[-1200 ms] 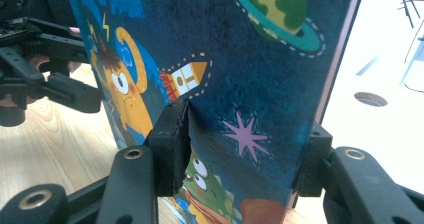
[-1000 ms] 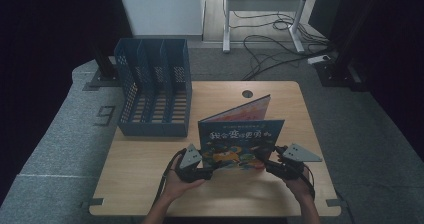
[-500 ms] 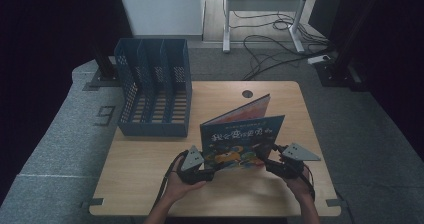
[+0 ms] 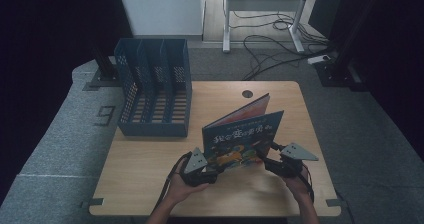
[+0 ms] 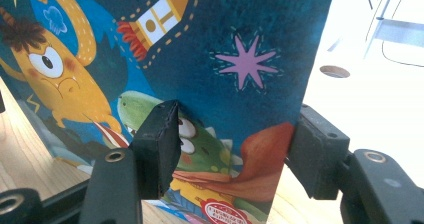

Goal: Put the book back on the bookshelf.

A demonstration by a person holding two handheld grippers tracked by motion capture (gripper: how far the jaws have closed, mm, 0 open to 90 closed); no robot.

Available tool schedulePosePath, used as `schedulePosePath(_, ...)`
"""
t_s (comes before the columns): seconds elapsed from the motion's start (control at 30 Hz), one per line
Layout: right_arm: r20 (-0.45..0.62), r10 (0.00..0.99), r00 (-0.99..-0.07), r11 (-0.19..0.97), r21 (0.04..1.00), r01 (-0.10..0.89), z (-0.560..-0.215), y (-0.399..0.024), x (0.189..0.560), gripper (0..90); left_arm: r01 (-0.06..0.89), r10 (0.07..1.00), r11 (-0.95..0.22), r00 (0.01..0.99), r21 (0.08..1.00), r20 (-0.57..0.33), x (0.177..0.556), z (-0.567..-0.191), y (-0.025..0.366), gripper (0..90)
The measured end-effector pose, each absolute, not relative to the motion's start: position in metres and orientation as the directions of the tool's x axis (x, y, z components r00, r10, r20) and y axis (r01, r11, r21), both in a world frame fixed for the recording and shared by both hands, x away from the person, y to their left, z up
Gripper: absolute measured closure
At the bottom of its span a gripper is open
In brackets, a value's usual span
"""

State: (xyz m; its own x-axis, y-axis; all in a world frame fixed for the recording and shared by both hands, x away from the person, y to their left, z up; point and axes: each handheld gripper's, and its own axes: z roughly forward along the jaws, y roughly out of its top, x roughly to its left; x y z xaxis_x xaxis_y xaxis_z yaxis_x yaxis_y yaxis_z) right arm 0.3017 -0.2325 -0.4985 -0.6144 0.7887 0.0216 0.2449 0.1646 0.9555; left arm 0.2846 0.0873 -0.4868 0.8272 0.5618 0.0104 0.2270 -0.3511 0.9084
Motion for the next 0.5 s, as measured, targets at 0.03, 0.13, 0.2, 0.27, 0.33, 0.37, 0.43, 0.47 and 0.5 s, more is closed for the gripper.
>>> schedulePosePath(0.03, 0.024, 0.789, -0.614, 0.163, 0.955, 0.246, -0.4986, -0.2325, 0.3018, 40.2, 0.226, 0.562, -0.35, 0.827, 0.909, 0.011, 0.2845, -0.4868, 0.0872, 41.0)
schedulePosePath(0.13, 0.028, 0.79, -0.612, 0.159, 0.955, 0.249, -0.4988, -0.2327, 0.3022, 39.9, 0.222, 0.562, -0.344, 0.827, 0.912, 0.011, 0.2843, -0.4868, 0.0868, 41.4)
schedulePosePath(0.2, 0.037, 0.789, -0.613, 0.151, 0.956, 0.253, -0.499, -0.2329, 0.3025, 39.8, 0.221, 0.566, -0.337, 0.824, 0.915, 0.009, 0.2841, -0.4865, 0.0867, 41.7)
schedulePosePath(0.27, 0.047, 0.789, -0.612, 0.141, 0.956, 0.256, -0.4989, -0.2334, 0.3028, 39.1, 0.219, 0.566, -0.332, 0.824, 0.917, 0.008, 0.2839, -0.4861, 0.0869, 42.9)
schedulePosePath(0.33, 0.057, 0.792, -0.607, 0.131, 0.956, 0.261, -0.4989, -0.2338, 0.303, 38.1, 0.216, 0.562, -0.328, 0.827, 0.92, 0.007, 0.2834, -0.4856, 0.0871, 44.7)
schedulePosePath(0.37, 0.06, 0.795, -0.603, 0.127, 0.956, 0.263, -0.499, -0.2338, 0.3032, 37.3, 0.213, 0.561, -0.326, 0.828, 0.921, 0.007, 0.2831, -0.4855, 0.0871, 45.6)
schedulePosePath(0.43, 0.063, 0.804, -0.591, 0.122, 0.956, 0.268, -0.4991, -0.234, 0.3037, 34.4, 0.21, 0.558, -0.324, 0.83, 0.922, 0.007, 0.2825, -0.4851, 0.087, 47.2)
schedulePosePath(0.47, 0.067, 0.808, -0.585, 0.117, 0.956, 0.271, -0.499, -0.2341, 0.304, 33.9, 0.208, 0.557, -0.323, 0.83, 0.923, 0.008, 0.2821, -0.4849, 0.0869, 48.0)
schedulePosePath(0.5, 0.071, 0.81, -0.583, 0.111, 0.956, 0.271, -0.4989, -0.2344, 0.3042, 33.4, 0.206, 0.557, -0.321, 0.831, 0.924, 0.009, 0.2819, -0.4849, 0.0867, 48.9)
